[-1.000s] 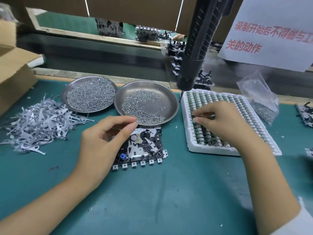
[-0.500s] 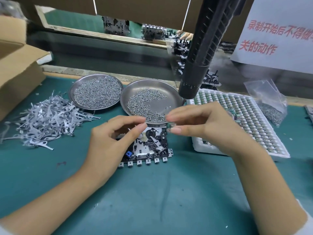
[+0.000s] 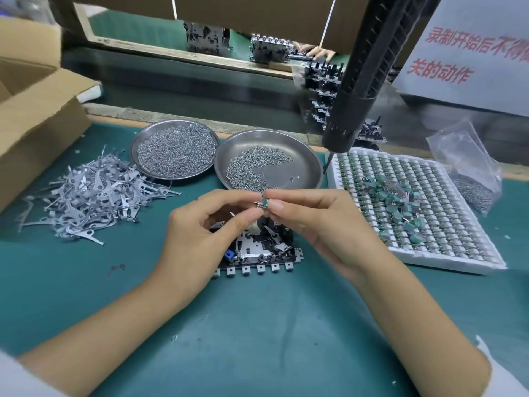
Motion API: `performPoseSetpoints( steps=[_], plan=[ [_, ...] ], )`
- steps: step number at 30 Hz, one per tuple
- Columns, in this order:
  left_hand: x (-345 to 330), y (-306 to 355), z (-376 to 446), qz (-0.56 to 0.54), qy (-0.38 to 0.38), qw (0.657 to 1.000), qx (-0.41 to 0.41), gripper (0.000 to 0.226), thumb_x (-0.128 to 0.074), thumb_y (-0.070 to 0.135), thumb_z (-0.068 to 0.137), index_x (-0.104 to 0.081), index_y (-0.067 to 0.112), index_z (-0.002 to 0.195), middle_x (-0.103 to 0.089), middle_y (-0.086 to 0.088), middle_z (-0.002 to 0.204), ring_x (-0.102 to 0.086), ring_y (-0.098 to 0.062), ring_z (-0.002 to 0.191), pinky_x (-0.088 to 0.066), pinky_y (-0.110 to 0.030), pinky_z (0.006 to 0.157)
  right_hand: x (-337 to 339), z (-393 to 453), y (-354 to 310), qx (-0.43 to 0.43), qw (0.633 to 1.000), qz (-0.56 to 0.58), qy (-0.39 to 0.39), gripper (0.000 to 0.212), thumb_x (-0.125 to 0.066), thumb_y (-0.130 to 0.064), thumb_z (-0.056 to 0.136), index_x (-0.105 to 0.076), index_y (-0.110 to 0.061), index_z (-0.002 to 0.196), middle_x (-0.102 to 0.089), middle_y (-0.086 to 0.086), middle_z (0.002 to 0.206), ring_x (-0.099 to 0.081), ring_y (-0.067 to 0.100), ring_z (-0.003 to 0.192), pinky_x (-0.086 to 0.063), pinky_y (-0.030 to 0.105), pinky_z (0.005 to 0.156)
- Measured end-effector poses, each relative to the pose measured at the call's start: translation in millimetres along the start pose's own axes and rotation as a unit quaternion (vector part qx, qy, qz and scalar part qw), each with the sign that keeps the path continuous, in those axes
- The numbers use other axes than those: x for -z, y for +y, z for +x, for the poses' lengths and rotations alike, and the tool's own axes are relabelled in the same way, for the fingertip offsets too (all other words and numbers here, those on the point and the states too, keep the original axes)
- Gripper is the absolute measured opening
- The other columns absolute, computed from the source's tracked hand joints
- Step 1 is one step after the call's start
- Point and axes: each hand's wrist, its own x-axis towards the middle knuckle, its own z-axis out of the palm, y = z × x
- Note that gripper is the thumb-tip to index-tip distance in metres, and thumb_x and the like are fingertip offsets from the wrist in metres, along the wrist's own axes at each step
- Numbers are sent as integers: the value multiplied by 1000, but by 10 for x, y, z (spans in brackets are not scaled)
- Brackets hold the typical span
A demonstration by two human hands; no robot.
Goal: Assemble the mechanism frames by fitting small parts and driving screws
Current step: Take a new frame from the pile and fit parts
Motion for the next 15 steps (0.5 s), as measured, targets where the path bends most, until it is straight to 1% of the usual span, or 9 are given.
performPoseSetpoints(
  steps=[3, 9, 15],
  plan=[
    [4, -3, 0, -9, -2, 1000, 2, 19, -70, 21, 76, -72, 21, 94, -73, 5, 88, -68, -10, 80, -51, -17, 77, -6, 3, -8, -12, 1000, 8, -2, 31, -73, -11, 65, -73, -4, 95, -74, 13, 93, -70, 17, 88, -55, 24, 85],
    [10, -15, 7, -14, -4, 1000, 1, 17, -70, 21, 76, -72, 24, 92, -74, 6, 88, -68, -11, 80, -52, -19, 76, -18, 7, 4, -6, 1000, 18, 2, 32, -71, -9, 67, -71, 0, 97, -74, 12, 90, -70, 14, 82, -53, 17, 75],
    [17, -25, 11, -21, -9, 1000, 2, 18, -70, 22, 76, -73, 25, 93, -74, 4, 89, -69, -14, 81, -53, -21, 77, -10, 3, 11, -7, 1000, 27, 2, 29, -71, -9, 68, -72, 0, 95, -74, 11, 87, -70, 12, 77, -53, 17, 73]
  ],
)
